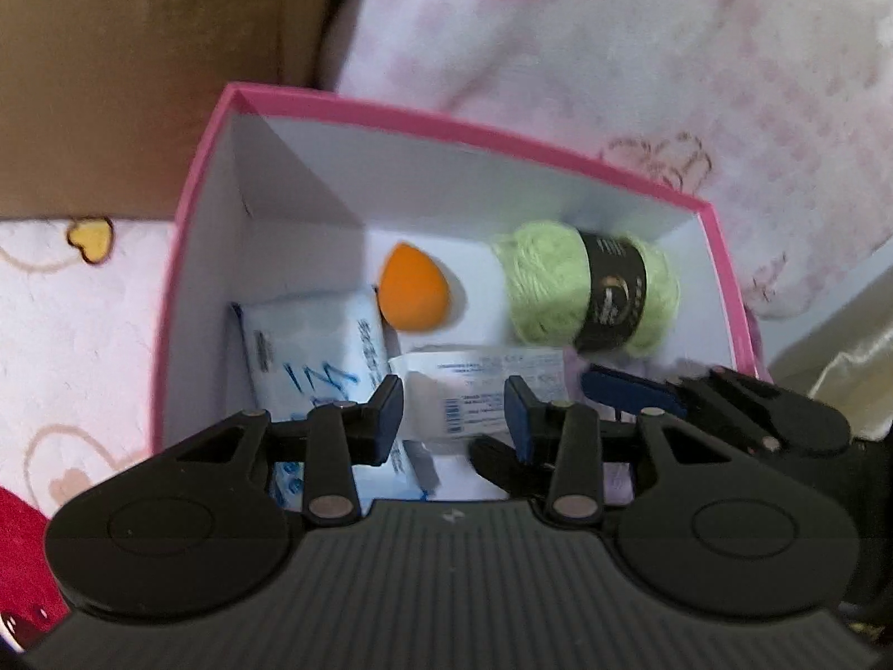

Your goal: Organize objects

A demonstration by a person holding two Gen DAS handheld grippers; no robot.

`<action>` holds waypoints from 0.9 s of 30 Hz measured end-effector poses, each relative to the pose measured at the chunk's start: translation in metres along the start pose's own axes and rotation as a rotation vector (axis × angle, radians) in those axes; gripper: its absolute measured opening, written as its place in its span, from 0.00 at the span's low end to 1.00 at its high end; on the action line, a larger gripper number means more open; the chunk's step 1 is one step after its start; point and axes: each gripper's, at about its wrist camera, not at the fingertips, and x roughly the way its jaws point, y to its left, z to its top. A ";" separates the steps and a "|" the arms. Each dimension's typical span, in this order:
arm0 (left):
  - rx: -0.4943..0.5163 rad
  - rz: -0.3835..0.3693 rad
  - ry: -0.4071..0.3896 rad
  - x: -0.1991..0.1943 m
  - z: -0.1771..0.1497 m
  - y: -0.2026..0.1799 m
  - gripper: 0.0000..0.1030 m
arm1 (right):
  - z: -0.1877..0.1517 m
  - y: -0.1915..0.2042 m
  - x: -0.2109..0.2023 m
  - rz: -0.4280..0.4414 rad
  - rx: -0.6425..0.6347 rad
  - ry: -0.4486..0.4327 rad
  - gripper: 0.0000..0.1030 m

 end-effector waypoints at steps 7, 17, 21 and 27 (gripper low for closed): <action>0.038 -0.012 -0.015 -0.021 -0.006 0.002 0.37 | -0.019 0.000 -0.028 0.008 0.029 -0.069 0.70; 0.134 -0.022 -0.049 -0.074 -0.029 -0.014 0.39 | -0.035 0.017 -0.092 0.010 0.029 -0.116 0.72; 0.157 -0.034 -0.073 -0.100 -0.037 -0.024 0.44 | -0.037 0.027 -0.122 -0.006 0.034 -0.148 0.77; 0.204 0.007 -0.101 -0.145 -0.058 -0.031 0.50 | -0.041 0.044 -0.162 -0.076 0.030 -0.187 0.81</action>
